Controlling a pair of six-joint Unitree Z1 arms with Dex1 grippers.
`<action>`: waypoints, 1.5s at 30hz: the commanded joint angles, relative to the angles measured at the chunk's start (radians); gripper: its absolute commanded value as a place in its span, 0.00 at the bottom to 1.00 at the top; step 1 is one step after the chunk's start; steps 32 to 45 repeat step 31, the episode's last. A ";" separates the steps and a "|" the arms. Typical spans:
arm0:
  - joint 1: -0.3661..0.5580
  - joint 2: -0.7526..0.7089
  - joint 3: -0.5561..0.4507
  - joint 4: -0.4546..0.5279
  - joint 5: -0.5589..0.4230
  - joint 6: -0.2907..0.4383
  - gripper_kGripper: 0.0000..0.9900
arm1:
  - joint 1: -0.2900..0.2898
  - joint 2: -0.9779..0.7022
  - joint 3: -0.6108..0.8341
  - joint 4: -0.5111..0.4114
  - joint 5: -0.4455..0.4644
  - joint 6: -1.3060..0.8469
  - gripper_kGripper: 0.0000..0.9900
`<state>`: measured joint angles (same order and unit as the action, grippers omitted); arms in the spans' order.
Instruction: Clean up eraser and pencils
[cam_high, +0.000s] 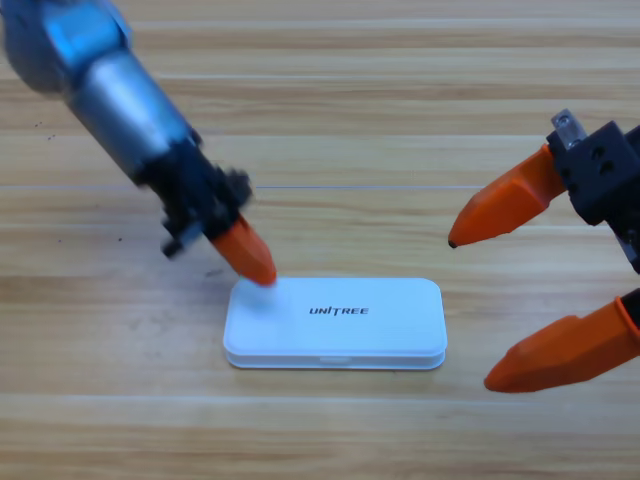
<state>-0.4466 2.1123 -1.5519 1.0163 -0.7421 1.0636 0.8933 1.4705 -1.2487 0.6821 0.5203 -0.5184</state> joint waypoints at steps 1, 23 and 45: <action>-0.012 -0.341 -0.014 0.111 0.037 -0.024 0.00 | -0.028 0.034 0.003 -0.015 0.007 0.009 1.00; -0.003 -0.568 0.201 0.085 0.055 -0.051 1.00 | -0.028 0.036 -0.002 -0.018 -0.010 0.017 1.00; 0.002 -0.555 0.216 0.074 0.049 -0.068 1.00 | -0.028 0.039 -0.002 -0.026 -0.010 0.018 1.00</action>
